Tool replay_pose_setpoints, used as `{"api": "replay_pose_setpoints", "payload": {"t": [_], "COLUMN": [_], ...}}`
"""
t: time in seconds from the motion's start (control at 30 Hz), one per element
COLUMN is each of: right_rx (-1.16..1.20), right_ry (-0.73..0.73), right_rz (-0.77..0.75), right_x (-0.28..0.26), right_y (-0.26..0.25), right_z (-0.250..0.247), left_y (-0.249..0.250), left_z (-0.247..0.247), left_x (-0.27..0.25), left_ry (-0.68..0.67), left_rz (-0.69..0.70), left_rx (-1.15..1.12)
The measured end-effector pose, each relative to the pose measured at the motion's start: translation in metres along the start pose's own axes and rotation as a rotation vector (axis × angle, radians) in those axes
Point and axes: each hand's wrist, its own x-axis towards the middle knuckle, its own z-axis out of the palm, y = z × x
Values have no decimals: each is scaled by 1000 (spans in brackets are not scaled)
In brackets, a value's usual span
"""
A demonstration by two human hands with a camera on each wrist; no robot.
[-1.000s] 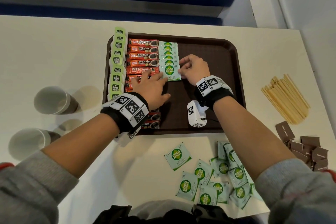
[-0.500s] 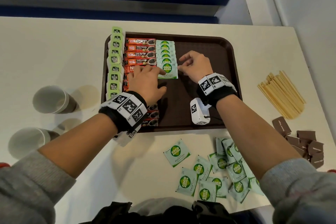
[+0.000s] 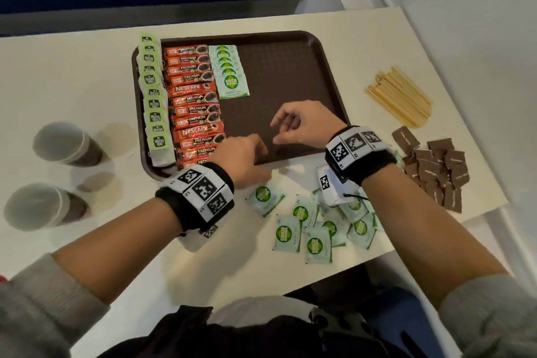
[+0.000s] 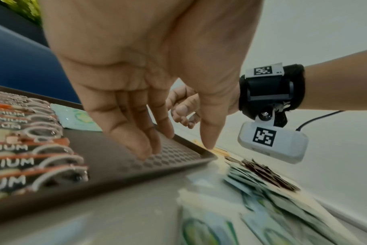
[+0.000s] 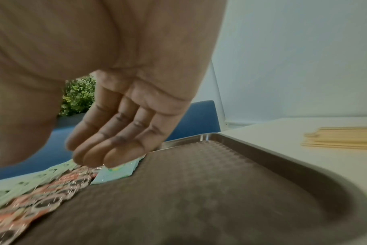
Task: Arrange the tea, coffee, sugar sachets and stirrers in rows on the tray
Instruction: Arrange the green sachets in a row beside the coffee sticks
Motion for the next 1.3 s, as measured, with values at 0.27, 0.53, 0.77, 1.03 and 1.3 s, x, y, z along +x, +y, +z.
{"api": "replay_pose_setpoints", "payload": {"t": [0.27, 0.53, 0.77, 1.03, 1.3], "right_rx": [-269, -679, -631, -422, -456], "right_ry": [-217, -272, -131, -60, -25], "right_rz": [101, 241, 252, 168, 165], "right_x": [-75, -124, -128, -115, -111], "right_y": [33, 71, 81, 86, 92], "right_z": [30, 48, 64, 53, 48], "left_y": [15, 35, 46, 47, 46], "left_z": [64, 104, 115, 112, 107], "left_x": [-29, -47, -44, -25, -13], "left_ry": [-127, -76, -8, -5, -7], "left_rz": [-81, -115, -87, -50, -131], "left_rx": [189, 272, 174, 96, -23]}}
